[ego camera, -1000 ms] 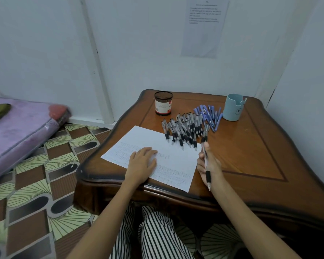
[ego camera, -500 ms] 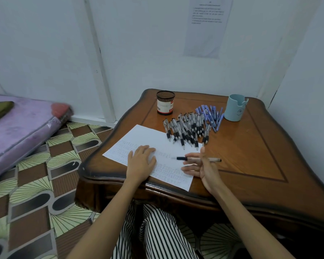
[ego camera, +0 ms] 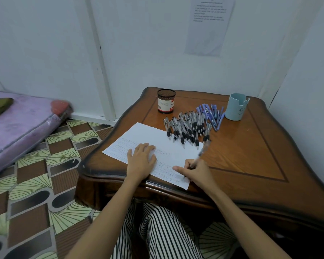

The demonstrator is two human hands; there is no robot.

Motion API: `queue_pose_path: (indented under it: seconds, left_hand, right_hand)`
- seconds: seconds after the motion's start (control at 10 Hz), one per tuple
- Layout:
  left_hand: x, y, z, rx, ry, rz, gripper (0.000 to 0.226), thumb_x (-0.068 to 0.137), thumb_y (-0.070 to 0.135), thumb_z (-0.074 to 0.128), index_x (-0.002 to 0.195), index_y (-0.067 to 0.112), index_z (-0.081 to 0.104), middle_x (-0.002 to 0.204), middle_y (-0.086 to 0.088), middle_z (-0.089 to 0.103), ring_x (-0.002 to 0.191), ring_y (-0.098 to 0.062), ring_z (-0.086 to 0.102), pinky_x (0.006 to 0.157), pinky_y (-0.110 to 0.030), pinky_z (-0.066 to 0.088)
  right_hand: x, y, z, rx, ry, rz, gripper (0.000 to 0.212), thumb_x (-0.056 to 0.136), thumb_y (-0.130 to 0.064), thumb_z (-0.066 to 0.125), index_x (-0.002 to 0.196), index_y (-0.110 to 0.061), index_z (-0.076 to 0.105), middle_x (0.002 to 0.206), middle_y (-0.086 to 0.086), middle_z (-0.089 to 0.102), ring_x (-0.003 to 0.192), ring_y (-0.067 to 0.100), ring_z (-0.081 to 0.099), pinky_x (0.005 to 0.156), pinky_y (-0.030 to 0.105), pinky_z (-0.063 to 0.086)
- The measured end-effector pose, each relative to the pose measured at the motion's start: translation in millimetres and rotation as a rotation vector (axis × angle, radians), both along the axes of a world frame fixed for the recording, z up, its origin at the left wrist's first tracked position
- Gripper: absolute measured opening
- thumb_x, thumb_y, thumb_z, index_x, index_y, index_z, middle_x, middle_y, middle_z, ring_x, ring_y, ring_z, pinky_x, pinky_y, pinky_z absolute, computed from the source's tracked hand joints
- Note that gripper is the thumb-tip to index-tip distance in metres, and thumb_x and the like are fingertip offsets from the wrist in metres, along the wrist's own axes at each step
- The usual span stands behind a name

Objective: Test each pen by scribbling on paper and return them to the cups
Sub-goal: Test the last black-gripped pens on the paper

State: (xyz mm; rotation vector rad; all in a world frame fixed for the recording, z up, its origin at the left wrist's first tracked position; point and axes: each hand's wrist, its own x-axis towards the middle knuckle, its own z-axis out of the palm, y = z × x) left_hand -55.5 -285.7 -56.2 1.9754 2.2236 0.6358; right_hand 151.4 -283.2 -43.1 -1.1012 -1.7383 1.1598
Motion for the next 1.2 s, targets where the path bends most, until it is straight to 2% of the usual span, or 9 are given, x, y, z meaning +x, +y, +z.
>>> queue_pose_path:
  seconds: [0.1, 0.2, 0.4, 0.5, 0.6, 0.7, 1.0, 1.2]
  left_hand:
    - [-0.1, 0.3, -0.5, -0.008, 0.008, 0.003, 0.040, 0.098, 0.032, 0.038, 0.137, 0.027, 0.041, 0.149, 0.004, 0.033, 0.140, -0.014, 0.023, 0.115, -0.047, 0.008]
    - [0.2, 0.7, -0.3, -0.006, 0.011, 0.001, 0.040, 0.098, 0.032, 0.038, 0.137, 0.027, 0.041, 0.149, 0.004, 0.033, 0.140, -0.014, 0.023, 0.115, -0.047, 0.009]
    - [0.8, -0.8, -0.8, 0.008, 0.033, 0.000, 0.040, 0.098, 0.032, 0.037, 0.138, 0.026, 0.041, 0.148, 0.004, 0.033, 0.139, -0.013, 0.024, 0.114, -0.046, 0.010]
    - [0.8, -0.8, -0.2, 0.001, 0.035, 0.000, 0.040, 0.098, 0.032, 0.037, 0.138, 0.026, 0.040, 0.149, 0.005, 0.033, 0.139, -0.013, 0.024, 0.114, -0.046, 0.010]
    - [0.8, -0.6, 0.1, 0.004, 0.031, -0.002, 0.040, 0.098, 0.032, 0.037, 0.137, 0.026, 0.041, 0.148, 0.005, 0.033, 0.139, -0.013, 0.024, 0.114, -0.046, 0.010]
    - [0.7, 0.6, -0.2, -0.001, 0.032, 0.002, 0.040, 0.099, 0.032, 0.037, 0.138, 0.026, 0.040, 0.149, 0.005, 0.033, 0.139, -0.013, 0.024, 0.114, -0.046, 0.009]
    - [0.6, 1.0, -0.3, -0.003, 0.032, 0.000, 0.040, 0.099, 0.032, 0.037, 0.138, 0.026, 0.040, 0.149, 0.004, 0.033, 0.139, -0.014, 0.024, 0.115, -0.047, 0.009]
    - [0.6, -0.1, 0.5, -0.012, 0.040, 0.001, 0.040, 0.099, 0.033, 0.036, 0.138, 0.027, 0.040, 0.150, 0.004, 0.032, 0.139, -0.013, 0.023, 0.115, -0.046, 0.009]
  right_hand:
    - [-5.8, 0.5, -2.0, 0.056, -0.027, -0.060, 0.044, 0.079, -0.020, 0.075, 0.046, -0.011, 0.049, 0.041, -0.007, 0.047, 0.039, 0.000, 0.043, 0.048, 0.011, 0.031]
    - [-4.2, -2.1, -2.6, 0.069, -0.011, 0.002, 0.042, 0.081, -0.015, 0.073, 0.046, -0.011, 0.051, 0.040, -0.007, 0.049, 0.039, 0.001, 0.045, 0.046, 0.012, 0.034]
    - [-4.7, -2.5, -4.4, 0.146, -0.049, 0.022, 0.045, 0.082, -0.016, 0.072, 0.044, -0.020, 0.049, 0.039, -0.008, 0.050, 0.039, 0.002, 0.042, 0.046, 0.016, 0.032]
    - [-7.7, -1.0, -8.5, 0.189, -0.102, -0.008, 0.051, 0.081, -0.006, 0.067, 0.042, -0.025, 0.040, 0.040, -0.010, 0.037, 0.041, 0.004, 0.032, 0.049, 0.023, 0.027]
    - [-6.9, 1.2, -9.3, 0.200, -0.109, -0.009, 0.055, 0.080, -0.002, 0.064, 0.040, -0.027, 0.037, 0.039, -0.010, 0.034, 0.042, 0.003, 0.030, 0.050, 0.024, 0.026]
    - [-4.8, 0.4, -8.6, 0.195, -0.081, 0.025, 0.050, 0.083, -0.008, 0.068, 0.042, -0.027, 0.045, 0.041, -0.009, 0.043, 0.044, 0.007, 0.037, 0.049, 0.022, 0.030]
    - [-4.2, 0.3, -8.7, 0.218, -0.058, -0.022, 0.048, 0.083, -0.008, 0.068, 0.044, -0.024, 0.045, 0.037, -0.011, 0.039, 0.039, 0.002, 0.034, 0.046, 0.015, 0.026]
    - [-5.4, 2.1, -9.6, 0.214, -0.073, -0.046, 0.051, 0.082, -0.003, 0.065, 0.043, -0.024, 0.039, 0.039, -0.010, 0.034, 0.041, 0.003, 0.031, 0.047, 0.020, 0.025]
